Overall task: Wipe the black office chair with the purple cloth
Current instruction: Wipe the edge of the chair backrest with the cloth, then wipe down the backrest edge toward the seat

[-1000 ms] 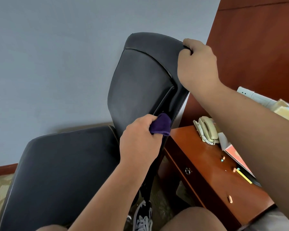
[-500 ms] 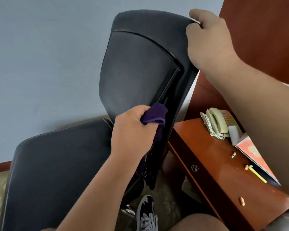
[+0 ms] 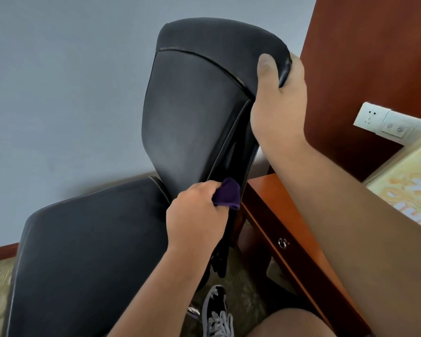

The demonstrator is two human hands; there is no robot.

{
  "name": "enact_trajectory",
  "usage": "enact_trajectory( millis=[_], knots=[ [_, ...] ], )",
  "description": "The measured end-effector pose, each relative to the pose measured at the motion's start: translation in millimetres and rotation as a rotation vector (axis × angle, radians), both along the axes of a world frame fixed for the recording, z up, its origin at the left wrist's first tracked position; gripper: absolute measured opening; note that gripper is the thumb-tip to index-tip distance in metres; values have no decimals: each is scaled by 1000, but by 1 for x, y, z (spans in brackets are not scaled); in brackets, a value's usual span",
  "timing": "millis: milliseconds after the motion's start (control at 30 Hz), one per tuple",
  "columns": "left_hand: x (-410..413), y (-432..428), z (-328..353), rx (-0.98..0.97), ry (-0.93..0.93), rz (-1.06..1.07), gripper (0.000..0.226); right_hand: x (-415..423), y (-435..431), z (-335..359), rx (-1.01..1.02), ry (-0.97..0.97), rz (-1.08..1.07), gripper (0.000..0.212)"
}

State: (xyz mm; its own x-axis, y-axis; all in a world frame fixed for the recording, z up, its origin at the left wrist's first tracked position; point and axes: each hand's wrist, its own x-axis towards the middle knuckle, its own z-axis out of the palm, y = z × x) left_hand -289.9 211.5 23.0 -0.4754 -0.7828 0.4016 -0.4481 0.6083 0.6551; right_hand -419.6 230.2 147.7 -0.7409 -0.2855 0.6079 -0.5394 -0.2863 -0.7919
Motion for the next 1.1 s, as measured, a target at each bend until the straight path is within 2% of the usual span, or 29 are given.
enact_trajectory(
  millis=[133,233,500,567,633,733,800,900,967,1033,1100],
  knots=[
    [10,-2,17,141,316,19,8,5,0,-3,-21,-13,-23,35],
    [16,-4,29,130,466,-3,8,7,3,-4,-23,-11,-18,35],
    [16,-6,-4,-15,248,-20,12,0,7,2,76,-34,20,41],
    [17,-6,-12,108,272,-16,13,4,14,-1,130,-48,69,51],
    [17,-6,-16,258,356,-21,13,21,27,-18,94,-124,72,56],
    [16,1,-12,330,441,-67,15,60,52,-73,-33,-294,16,30],
    [15,7,-8,336,453,-103,15,88,63,-109,41,-454,89,20],
    [20,5,-1,421,299,-242,35,105,63,-138,161,-668,279,18],
    [32,-3,7,564,163,-467,54,103,60,-138,128,-771,340,12],
    [46,-14,15,732,157,-685,64,96,61,-135,127,-760,349,16],
    [56,-27,17,836,310,-735,58,92,64,-129,220,-618,319,22]
  ],
)
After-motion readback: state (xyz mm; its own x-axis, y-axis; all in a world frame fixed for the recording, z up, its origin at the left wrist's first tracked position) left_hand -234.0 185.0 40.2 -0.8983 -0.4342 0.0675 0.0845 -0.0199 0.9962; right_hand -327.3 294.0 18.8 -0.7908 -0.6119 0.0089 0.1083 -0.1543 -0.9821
